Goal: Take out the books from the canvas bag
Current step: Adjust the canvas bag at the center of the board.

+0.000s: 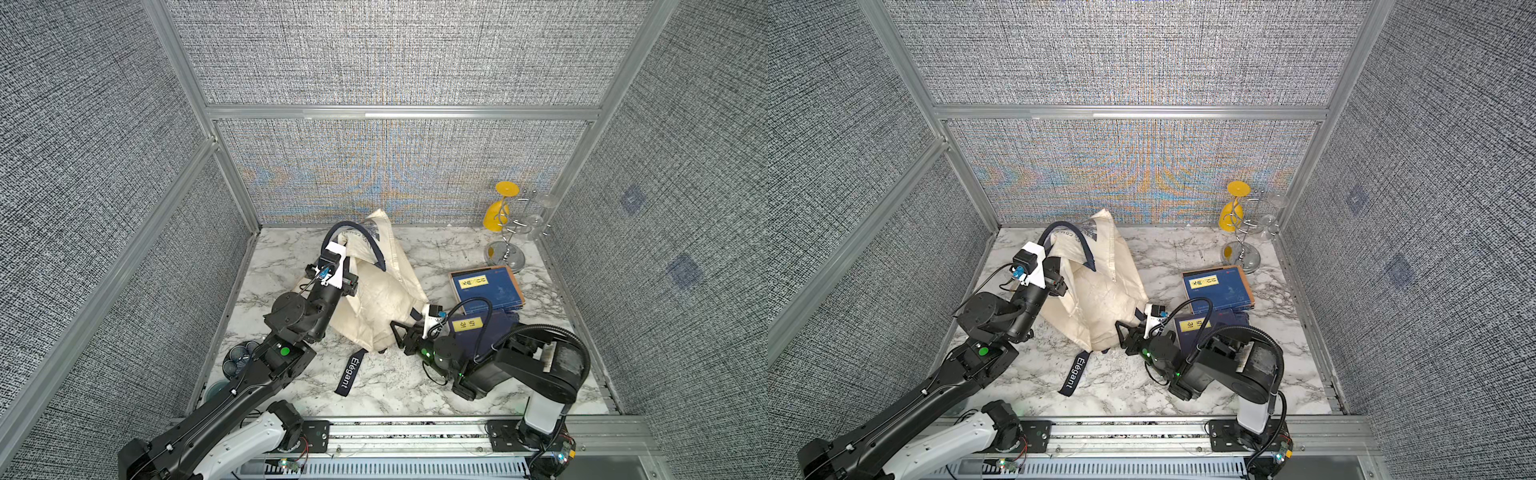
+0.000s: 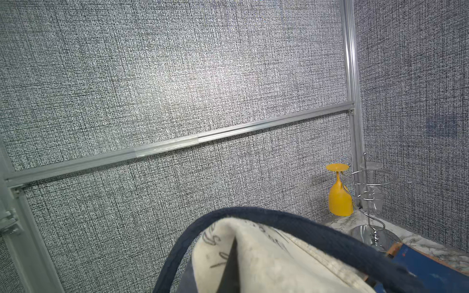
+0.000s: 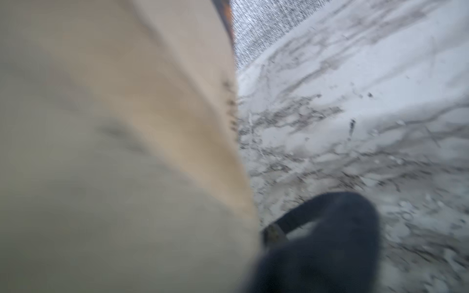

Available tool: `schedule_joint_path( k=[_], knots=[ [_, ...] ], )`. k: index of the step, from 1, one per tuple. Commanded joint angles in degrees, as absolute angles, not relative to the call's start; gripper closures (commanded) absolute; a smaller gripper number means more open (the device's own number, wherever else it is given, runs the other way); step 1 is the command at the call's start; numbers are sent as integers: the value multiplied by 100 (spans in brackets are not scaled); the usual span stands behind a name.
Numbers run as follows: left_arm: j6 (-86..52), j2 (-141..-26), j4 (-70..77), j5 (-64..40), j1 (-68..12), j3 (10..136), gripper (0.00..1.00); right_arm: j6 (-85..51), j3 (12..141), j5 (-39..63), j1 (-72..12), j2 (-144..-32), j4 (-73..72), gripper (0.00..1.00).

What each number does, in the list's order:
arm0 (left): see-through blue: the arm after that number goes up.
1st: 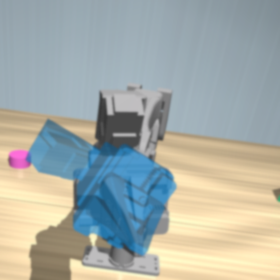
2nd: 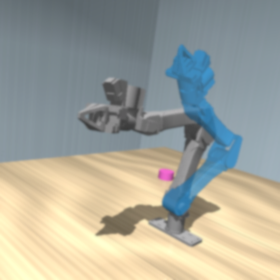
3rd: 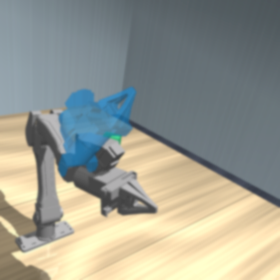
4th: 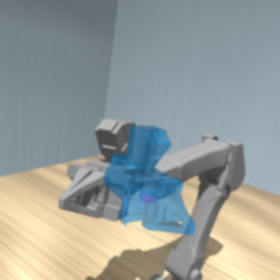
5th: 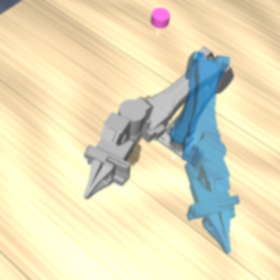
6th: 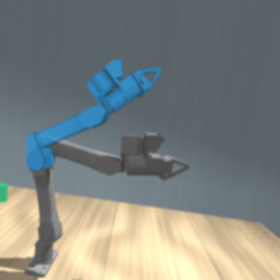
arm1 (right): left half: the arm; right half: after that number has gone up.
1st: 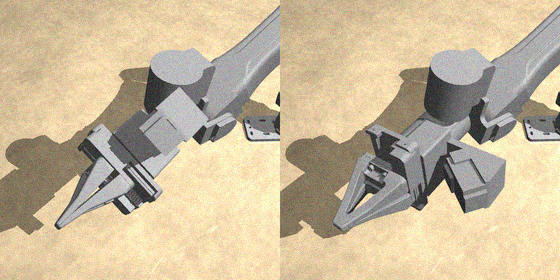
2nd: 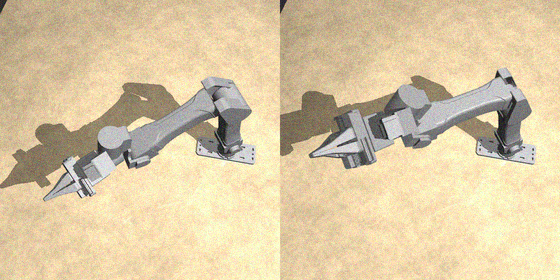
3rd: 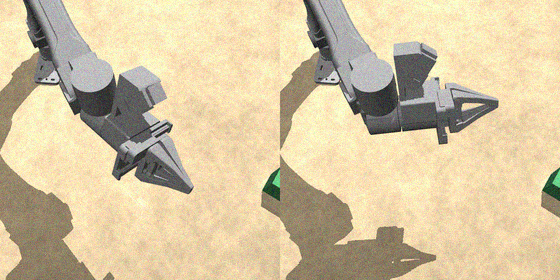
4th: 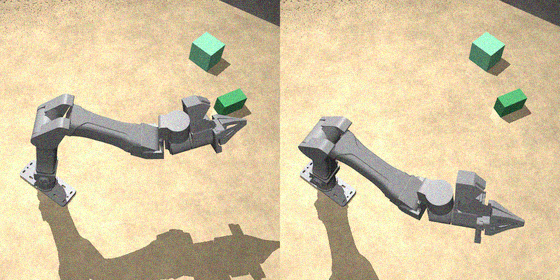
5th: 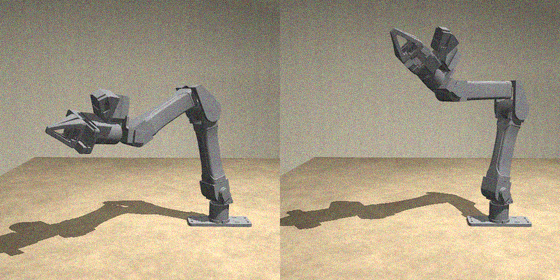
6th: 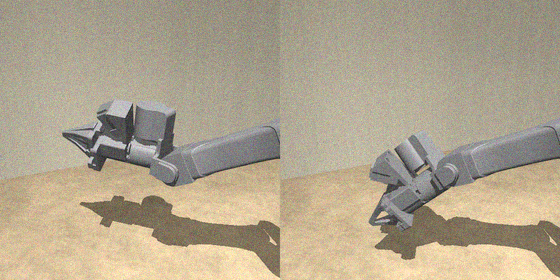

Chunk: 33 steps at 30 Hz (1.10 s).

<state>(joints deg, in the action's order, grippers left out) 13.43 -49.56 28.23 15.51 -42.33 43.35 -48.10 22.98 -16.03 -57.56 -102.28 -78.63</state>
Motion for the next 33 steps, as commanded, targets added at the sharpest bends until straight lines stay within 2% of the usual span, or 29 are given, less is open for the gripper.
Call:
schedule_joint_path(
  k=[1, 4, 7, 10, 14, 25, 26, 28, 33],
  knots=[
    [1228, -4962, 3123, 1529, -4228, 4282, 100, -4527, 2368, -1418, -5725, -10215, -8000, 59],
    [1173, -4983, 3164, 1468, -4229, 4254, 100, -4649, 2412, -1327, -5687, -10290, -8010, 69],
    [1188, -4984, 3164, 1494, -4228, 4245, 100, -4641, 2428, -1256, -5691, -10269, -8012, 72],
    [1195, -4966, 3207, 1479, -4228, 4195, 100, -4575, 2428, -1173, -5678, -10159, -8014, 81],
    [1298, -4978, 3247, 1540, -4228, 4078, 100, -4514, 2335, -1182, -5678, -10030, -7999, 100],
    [1380, -5266, 3084, 2023, -4228, 4042, 100, -4656, 2222, -1172, -5464, -9504, -7137, 100],
    [1411, -5298, 3031, 2039, -4228, 4056, 68, -4698, 2255, -1125, -5408, -9400, -6956, 100],
    [1484, -5332, 2984, 2105, -4221, 4089, 54, -4758, 2368, -997, -5313, -9203, -6548, 100],
    [1529, -5301, 2982, 2277, -4142, 4191, 28, -4690, 2795, -697, -5098, -8723, -5399, 100]
  ],
)
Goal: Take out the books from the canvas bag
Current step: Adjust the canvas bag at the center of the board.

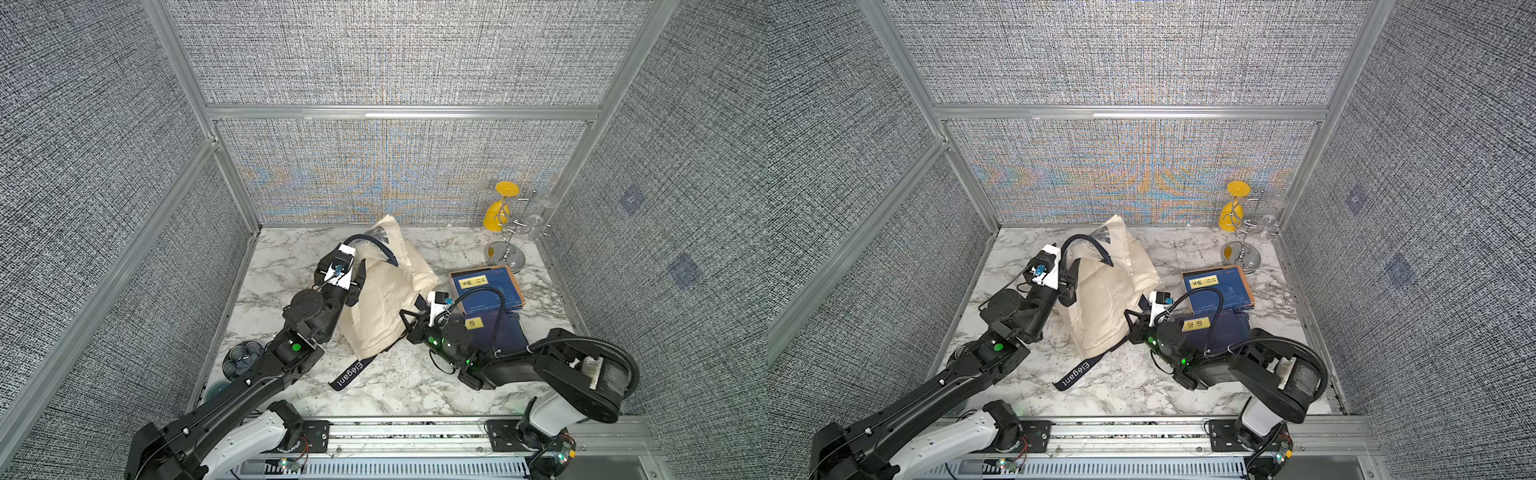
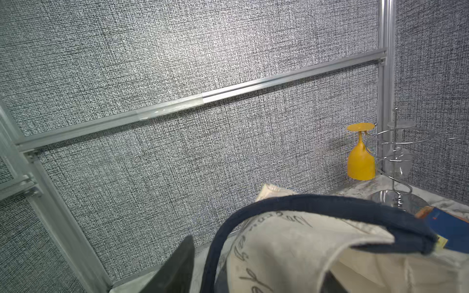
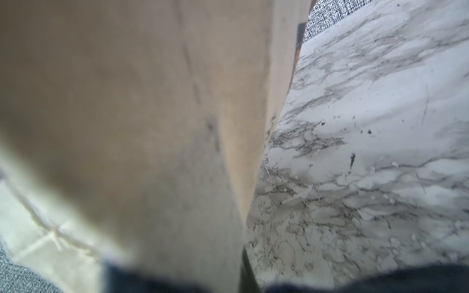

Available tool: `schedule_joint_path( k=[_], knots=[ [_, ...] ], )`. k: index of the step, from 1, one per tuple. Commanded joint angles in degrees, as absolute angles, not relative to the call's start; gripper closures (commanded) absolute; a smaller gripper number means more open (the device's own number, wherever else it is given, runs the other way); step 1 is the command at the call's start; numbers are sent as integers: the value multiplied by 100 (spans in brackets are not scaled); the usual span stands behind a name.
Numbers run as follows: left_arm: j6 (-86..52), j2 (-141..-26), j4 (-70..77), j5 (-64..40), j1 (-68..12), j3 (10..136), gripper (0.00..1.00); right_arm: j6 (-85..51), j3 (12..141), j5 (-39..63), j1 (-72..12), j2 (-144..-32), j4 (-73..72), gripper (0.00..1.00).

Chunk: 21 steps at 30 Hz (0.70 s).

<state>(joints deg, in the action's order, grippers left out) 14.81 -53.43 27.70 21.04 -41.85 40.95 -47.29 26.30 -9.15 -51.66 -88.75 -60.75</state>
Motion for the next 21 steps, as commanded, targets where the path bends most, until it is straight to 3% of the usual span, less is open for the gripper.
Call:
schedule_joint_path(
  k=[1, 7, 21],
  knots=[
    [1521, -5271, 2980, 2346, -4126, 4209, 25, -4693, 2842, -658, -5059, -8661, -5269, 100],
    [1771, -4990, 3429, 3139, -4081, 4094, 1, -4785, 3273, -332, -4779, -8307, -4214, 100],
    [2461, -4837, 4193, 3853, -4036, 3822, 0, -4611, 5010, 540, -4206, -8293, -1960, 100]
  ],
)
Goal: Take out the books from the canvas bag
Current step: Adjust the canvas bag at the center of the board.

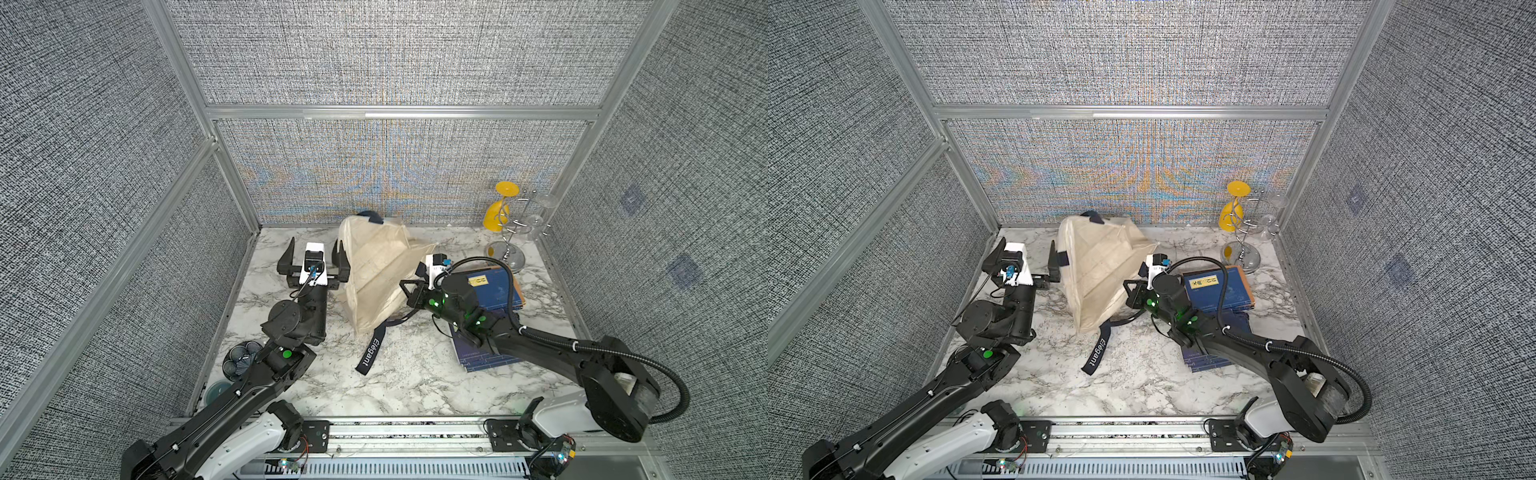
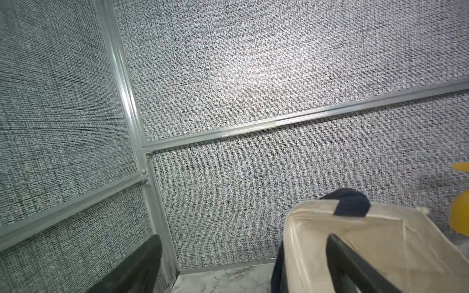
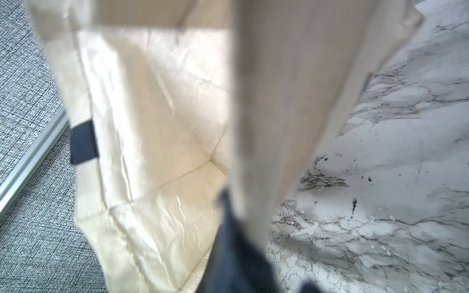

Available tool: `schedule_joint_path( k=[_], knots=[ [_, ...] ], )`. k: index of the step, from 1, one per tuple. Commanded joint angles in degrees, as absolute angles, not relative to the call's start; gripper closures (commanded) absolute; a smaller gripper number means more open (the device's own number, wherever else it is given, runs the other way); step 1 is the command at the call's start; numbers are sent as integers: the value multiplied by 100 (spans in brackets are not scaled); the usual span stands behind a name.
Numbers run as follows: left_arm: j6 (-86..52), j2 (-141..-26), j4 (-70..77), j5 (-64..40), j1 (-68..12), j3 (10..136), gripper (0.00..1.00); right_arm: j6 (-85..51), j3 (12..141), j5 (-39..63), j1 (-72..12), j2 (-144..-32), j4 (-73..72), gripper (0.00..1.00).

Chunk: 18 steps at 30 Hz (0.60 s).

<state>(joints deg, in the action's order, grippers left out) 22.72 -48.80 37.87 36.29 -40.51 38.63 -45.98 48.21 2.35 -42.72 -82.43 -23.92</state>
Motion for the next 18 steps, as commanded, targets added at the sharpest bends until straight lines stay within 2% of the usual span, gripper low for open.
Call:
schedule_joint_path(
  k=[1, 10, 18],
  knots=[
    [2474, -4813, 4223, 3838, -4033, 3798, 0, -4623, 5140, 605, -4163, -8335, -1800, 100],
    [2492, -4790, 4161, 3738, -3992, 3743, 0, -4569, 5854, 1014, -3935, -8596, -1016, 100],
    [2441, -4882, 4078, 3664, -3960, 3762, 0, -4624, 5739, 1094, -3759, -8783, -1271, 100]
  ],
)
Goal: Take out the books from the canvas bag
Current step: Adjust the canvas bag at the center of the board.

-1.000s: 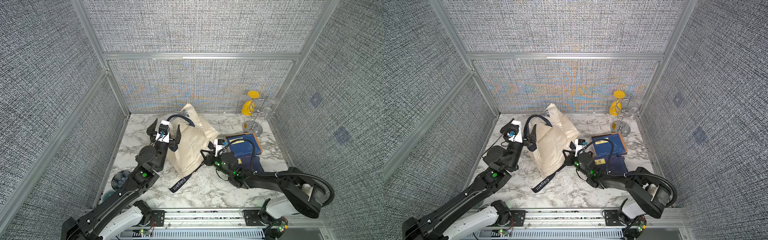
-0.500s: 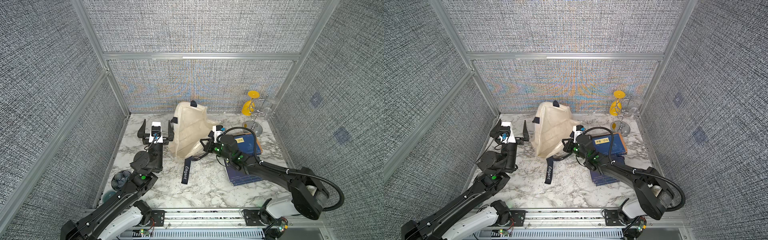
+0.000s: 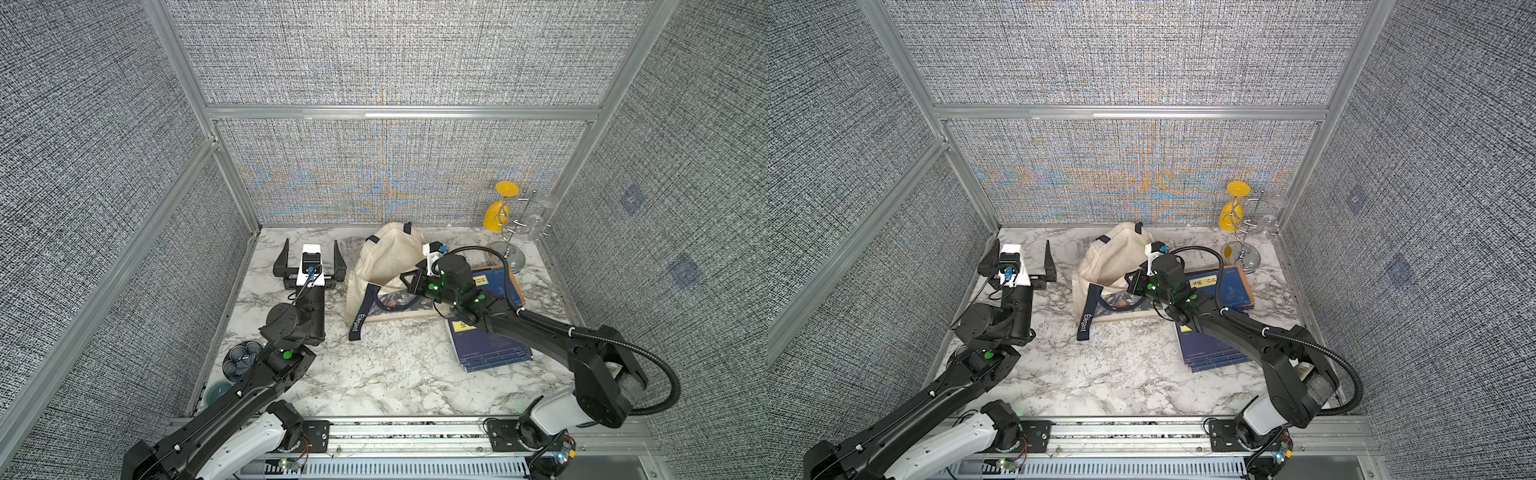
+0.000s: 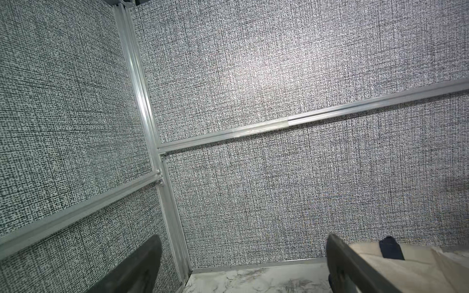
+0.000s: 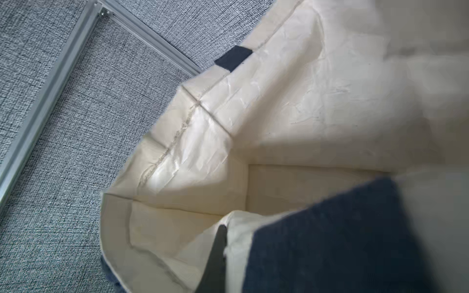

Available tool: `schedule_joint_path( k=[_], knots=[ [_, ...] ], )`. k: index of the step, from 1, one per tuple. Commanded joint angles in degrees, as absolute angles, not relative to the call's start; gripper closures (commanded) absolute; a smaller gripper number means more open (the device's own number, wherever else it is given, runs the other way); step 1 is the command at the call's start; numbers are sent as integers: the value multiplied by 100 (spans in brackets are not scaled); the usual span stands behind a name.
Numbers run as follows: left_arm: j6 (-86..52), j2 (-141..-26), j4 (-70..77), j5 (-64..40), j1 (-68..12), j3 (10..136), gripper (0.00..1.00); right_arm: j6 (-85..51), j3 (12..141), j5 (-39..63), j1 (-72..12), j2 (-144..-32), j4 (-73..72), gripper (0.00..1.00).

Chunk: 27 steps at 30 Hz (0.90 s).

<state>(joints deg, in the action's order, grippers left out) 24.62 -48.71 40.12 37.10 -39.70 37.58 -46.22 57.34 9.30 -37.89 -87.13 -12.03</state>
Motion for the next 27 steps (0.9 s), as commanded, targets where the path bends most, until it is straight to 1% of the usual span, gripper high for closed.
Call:
schedule_joint_path(
  k=[1, 3, 6, 7, 14, 19, 22, 24, 27],
  knots=[
    [2442, -4882, 4070, 3658, -3957, 3762, 0, -4668, 5739, 1202, -3725, -8834, -1386, 100],
    [2439, -4903, 4069, 3652, -3939, 3762, 0, -4739, 5744, 1405, -3671, -8998, -1661, 100],
    [2450, -4939, 4061, 3656, -3930, 3753, 0, -4781, 5881, 1490, -3622, -9138, -1634, 100],
    [2450, -4948, 4056, 3651, -3931, 3753, 0, -4777, 5912, 1458, -3629, -9120, -1535, 98],
    [2347, -5025, 3907, 3551, -3912, 3784, 0, -4617, 5854, 1013, -3639, -8786, -1050, 65],
    [2268, -5071, 3816, 3524, -3885, 3817, 0, -4550, 5767, 974, -3679, -8506, -876, 46],
    [2251, -5080, 3801, 3529, -3867, 3823, 0, -4419, 5804, 837, -3729, -8332, -619, 39],
    [2241, -5097, 3780, 3533, -3861, 3823, 0, -4311, 5848, 765, -3765, -8210, -425, 36],
    [2177, -5145, 3674, 3509, -3843, 3870, 0, -4043, 5938, 461, -3872, -7957, -98, 31]
  ],
)
